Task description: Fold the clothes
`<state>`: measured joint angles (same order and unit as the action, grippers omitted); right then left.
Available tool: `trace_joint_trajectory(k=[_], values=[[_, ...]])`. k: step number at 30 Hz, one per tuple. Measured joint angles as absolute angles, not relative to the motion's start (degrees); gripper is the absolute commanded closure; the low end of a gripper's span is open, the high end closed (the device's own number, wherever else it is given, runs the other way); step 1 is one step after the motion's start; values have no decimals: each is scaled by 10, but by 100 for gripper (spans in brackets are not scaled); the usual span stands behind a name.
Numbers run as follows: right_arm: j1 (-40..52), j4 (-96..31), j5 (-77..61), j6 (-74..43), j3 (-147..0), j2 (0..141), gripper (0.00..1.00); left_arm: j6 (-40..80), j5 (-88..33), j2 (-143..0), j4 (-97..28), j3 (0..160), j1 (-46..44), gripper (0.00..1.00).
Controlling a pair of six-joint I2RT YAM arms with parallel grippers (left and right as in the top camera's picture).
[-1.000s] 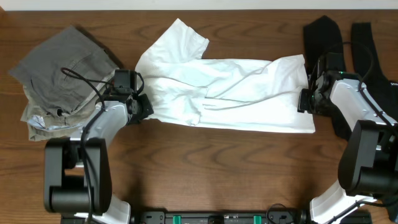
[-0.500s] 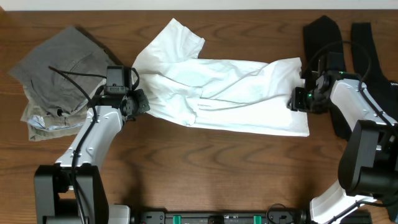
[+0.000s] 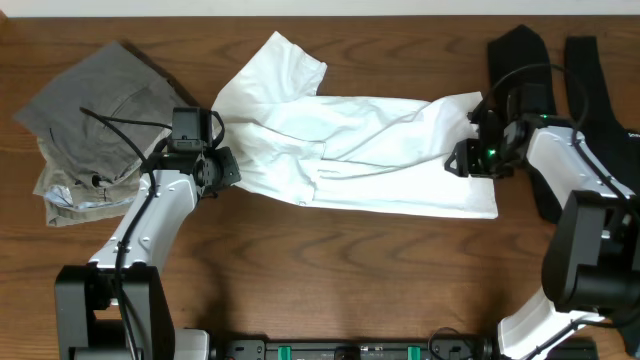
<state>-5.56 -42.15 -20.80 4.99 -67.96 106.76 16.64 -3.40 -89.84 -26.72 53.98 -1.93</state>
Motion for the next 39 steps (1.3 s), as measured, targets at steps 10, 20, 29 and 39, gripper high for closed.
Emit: trace_joint_trajectory(k=[10,20,29,39], values=[[-53,-415,-126,24,-687,1111,50,164,-34,-898,-282,540,-19,78],[-54,-414,-50,6,-702,1121,53,135,12,-898,-304,540,-20,85],[-54,-413,-34,5,-702,1121,53,110,24,-898,-244,539,-22,86],[-54,-413,-23,5,-702,1122,52,97,3,-898,-313,538,-23,85]])
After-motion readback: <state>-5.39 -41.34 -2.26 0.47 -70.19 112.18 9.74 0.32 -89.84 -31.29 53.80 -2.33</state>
